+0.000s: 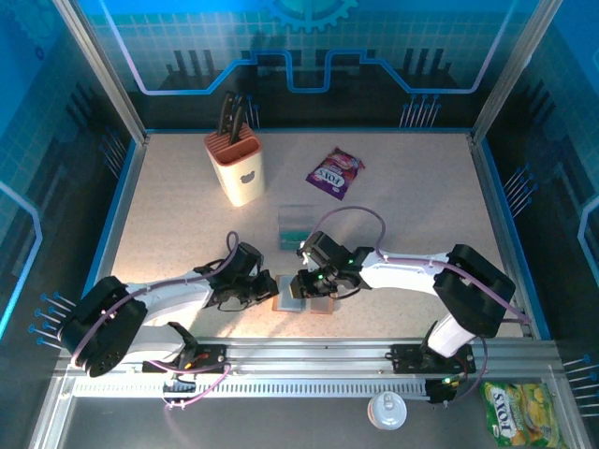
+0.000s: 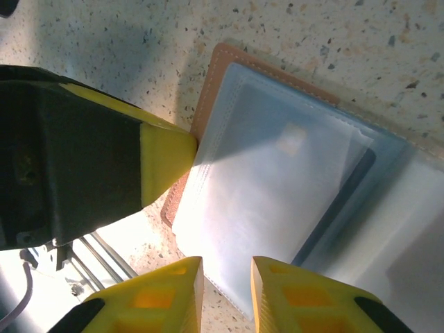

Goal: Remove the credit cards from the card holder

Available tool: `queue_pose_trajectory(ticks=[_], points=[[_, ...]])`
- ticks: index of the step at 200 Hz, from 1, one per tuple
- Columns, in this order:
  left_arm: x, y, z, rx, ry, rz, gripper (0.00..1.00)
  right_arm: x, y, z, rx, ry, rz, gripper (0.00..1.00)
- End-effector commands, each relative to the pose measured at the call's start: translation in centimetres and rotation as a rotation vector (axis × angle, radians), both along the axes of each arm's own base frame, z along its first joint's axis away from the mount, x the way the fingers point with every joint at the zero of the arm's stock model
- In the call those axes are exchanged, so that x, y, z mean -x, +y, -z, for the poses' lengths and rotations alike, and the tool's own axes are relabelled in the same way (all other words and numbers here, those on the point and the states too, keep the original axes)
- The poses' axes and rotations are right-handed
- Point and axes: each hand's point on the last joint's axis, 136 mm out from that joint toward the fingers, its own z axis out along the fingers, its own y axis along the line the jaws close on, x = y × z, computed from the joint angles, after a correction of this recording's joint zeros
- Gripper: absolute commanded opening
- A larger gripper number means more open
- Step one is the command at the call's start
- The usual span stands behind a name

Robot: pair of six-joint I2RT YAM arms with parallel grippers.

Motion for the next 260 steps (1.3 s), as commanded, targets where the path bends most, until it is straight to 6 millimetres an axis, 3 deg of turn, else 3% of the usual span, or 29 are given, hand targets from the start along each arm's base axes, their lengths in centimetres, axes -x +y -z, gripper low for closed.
queue_pose_trajectory(ticks=[1, 166, 260], points=[[1.0, 1.3, 1.3, -0.041, 0.03, -0.019, 0.11, -0.2, 0.5, -0.1, -0.022, 0.041, 0.019, 0.26], [2.2, 1.9, 1.6, -0.025, 0.044, -0.029, 0.11, -0.8, 1.4, -0.1, -0.078, 0.068, 0.054, 0.41], [2.5, 2.3, 2.0, -0.031, 0.046, -0.032, 0.11, -0.7, 1.8, 1.0, -0.078, 0.109, 0.07, 0.44]])
